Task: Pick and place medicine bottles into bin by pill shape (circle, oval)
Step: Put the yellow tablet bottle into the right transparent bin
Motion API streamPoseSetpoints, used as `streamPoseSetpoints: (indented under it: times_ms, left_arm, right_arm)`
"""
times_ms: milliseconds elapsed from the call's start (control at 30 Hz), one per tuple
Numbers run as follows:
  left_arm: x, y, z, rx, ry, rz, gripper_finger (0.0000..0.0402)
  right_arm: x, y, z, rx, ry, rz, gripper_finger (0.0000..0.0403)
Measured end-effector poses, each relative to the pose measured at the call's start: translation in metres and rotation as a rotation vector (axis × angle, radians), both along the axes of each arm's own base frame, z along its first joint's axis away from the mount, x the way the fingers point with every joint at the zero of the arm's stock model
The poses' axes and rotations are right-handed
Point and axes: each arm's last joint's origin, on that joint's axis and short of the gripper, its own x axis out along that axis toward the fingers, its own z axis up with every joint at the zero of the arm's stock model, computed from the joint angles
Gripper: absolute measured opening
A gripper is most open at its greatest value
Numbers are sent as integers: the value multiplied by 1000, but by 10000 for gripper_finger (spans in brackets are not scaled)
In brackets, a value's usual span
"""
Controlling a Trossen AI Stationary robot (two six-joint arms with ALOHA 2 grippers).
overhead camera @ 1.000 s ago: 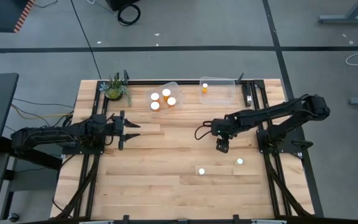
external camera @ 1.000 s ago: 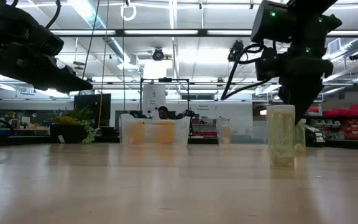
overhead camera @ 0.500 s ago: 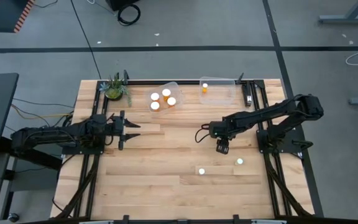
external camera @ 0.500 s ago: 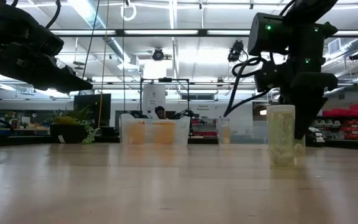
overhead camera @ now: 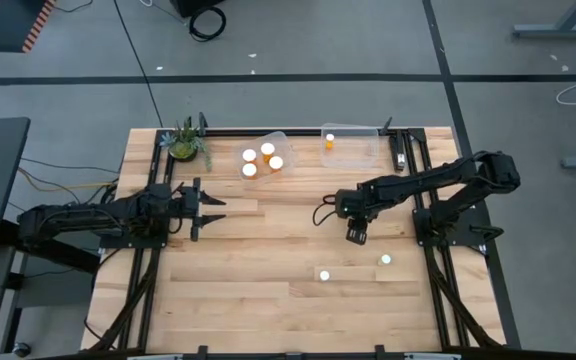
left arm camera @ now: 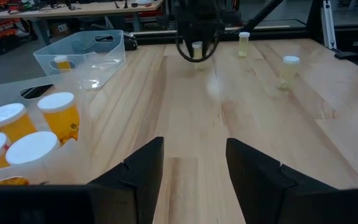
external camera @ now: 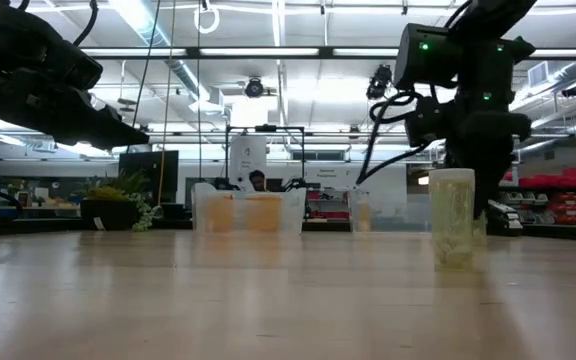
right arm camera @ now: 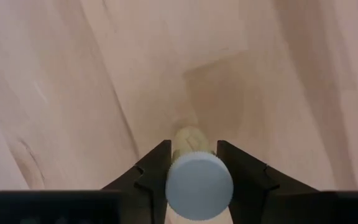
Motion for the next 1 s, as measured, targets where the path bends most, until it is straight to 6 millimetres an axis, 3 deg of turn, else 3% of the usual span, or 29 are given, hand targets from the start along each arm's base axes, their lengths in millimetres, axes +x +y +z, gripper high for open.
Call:
streamPoseSetpoints:
  times_ms: [400, 1000]
  left_arm:
    - [0, 0, 0, 0, 0, 0, 179]
    - [0, 0, 0, 0, -1, 0, 182]
  right_arm:
    - [14, -27, 22, -40, -82, 30, 128]
    - [13, -104, 66, -258, -122, 13, 129]
